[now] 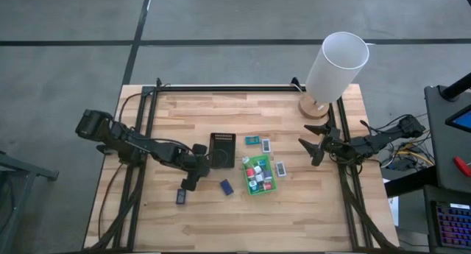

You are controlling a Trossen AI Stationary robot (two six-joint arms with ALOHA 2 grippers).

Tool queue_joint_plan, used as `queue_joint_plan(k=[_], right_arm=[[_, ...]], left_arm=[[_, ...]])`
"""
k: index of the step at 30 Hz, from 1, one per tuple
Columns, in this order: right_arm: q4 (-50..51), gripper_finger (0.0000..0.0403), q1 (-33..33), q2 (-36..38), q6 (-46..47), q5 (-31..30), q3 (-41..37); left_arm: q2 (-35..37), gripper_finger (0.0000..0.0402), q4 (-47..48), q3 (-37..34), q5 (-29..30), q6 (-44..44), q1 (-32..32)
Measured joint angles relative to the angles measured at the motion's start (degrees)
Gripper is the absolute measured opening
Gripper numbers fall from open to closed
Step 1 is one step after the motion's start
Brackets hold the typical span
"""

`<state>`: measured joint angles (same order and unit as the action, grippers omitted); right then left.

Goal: Pick & Place Office items
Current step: Put the black digital clock into the black bin

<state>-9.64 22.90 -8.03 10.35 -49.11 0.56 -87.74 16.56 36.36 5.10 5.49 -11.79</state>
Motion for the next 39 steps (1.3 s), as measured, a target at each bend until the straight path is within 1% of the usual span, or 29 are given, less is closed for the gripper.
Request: queue_joint_plan(k=[5,7,15,23,31,37,39], right_arm=[[0.0,0.0327,0.0,0.0,0.0,0.0,0.0],[0.0,0.0327,0.0,0.0,0.0,0.0,0.0],[0.0,0.0327,0.0,0.0,0.0,0.0,0.0],[0.0,0.0327,0.0,0.0,0.0,0.0,0.0],[0.0,0.0327,0.0,0.0,0.0,0.0,0.0],[0.0,0.0327,0.0,0.0,0.0,0.0,0.0],[0.0,0.0327,0.0,0.0,0.0,0.0,0.0]], left_arm=[[0.0,0.0156,-0.1,0.0,0.9,-1.5,0.0],[0.0,0.0146,-0.3,0.0,1.4,-1.7,0.0],[-0.1,0.0159,-0.3,0.0,1.7,-2.4,0.0],[1.6,0.0160,1.8,-0.3,2.9,-7.6,0.1],[7.0,0.0157,3.6,-0.3,3.2,-8.8,0.0],[12.2,0.0158,6.7,-0.2,5.9,-9.7,0.0],[14.2,0.0158,7.8,-0.2,7.6,-10.4,0.0]])
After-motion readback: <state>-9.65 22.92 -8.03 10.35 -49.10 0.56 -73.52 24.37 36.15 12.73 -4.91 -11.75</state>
